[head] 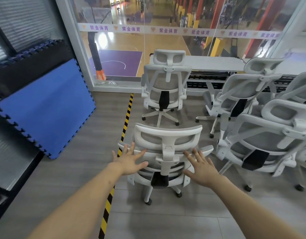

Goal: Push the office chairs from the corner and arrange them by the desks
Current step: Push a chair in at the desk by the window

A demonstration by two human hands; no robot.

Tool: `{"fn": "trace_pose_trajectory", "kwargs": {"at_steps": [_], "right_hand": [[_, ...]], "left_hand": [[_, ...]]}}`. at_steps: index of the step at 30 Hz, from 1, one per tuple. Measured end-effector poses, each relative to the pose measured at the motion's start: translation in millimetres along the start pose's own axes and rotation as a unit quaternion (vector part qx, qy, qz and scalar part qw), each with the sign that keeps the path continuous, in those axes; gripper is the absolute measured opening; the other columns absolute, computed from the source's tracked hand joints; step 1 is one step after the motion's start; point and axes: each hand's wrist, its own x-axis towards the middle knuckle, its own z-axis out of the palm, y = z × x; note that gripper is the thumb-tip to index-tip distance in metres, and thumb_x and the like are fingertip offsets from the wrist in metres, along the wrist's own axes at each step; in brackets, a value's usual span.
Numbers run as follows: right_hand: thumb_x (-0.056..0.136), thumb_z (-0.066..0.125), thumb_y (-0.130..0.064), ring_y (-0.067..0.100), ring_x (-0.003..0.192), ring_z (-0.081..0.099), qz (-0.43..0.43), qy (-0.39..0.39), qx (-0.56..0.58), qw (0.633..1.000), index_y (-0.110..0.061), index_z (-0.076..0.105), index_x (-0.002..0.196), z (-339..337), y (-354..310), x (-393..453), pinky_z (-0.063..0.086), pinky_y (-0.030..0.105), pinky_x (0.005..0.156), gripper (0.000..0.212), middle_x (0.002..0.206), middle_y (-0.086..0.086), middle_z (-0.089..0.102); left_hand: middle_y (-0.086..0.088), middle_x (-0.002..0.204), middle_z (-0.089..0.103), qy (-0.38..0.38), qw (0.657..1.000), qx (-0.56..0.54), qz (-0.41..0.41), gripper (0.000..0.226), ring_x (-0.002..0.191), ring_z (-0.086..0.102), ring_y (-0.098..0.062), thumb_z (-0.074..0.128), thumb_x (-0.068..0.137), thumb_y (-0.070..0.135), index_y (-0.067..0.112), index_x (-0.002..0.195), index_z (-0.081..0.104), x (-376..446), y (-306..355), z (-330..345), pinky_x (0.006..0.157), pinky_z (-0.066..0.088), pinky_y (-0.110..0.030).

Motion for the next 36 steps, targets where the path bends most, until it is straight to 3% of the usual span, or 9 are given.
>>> {"fn": "trace_pose_trajectory", "kwargs": {"at_steps": [10, 18, 36], "right_hand": [[0.096, 0.024, -0.079, 0.025, 0.159, -0.014, 0.025, 0.001, -0.016, 1.0, -0.05, -0.014, 0.16, 3.5, -3.6, -9.0, -0.001, 0.057, 0.126, 0.08, 0.172, 0.001, -0.018], [0.096, 0.028, -0.079, 0.019, 0.156, -0.024, 0.016, -0.017, 0.009, 1.0, -0.055, -0.017, 0.157, -1.9, 22.0, -7.7, -0.006, 0.058, 0.126, 0.079, 0.169, -0.003, -0.027], [0.099, 0.027, -0.075, 0.019, 0.155, -0.027, 0.013, -0.022, 0.025, 0.999, -0.054, -0.016, 0.157, -6.0, 31.4, -7.9, -0.007, 0.057, 0.126, 0.075, 0.169, -0.003, -0.028]], "left_hand": [[0.005, 0.166, -0.034, -0.003, 0.999, 0.005, 0.038, 0.071, 0.153, -0.031, -0.03, 0.019, 0.089, 0.089, 0.067, 0.151, -0.009, 12.8, -6.6, -9.9, 0.113, -0.014, -0.075], [0.002, 0.168, -0.031, 0.005, 1.0, 0.007, 0.024, 0.073, 0.154, -0.029, -0.032, 0.019, 0.089, 0.089, 0.066, 0.153, -0.008, 7.0, 19.3, 2.5, 0.114, -0.01, -0.077], [0.003, 0.168, -0.03, 0.007, 1.0, 0.005, -0.007, 0.077, 0.155, -0.026, -0.031, 0.02, 0.085, 0.093, 0.067, 0.152, -0.008, 4.0, 37.3, 8.0, 0.114, -0.002, -0.077]]}}
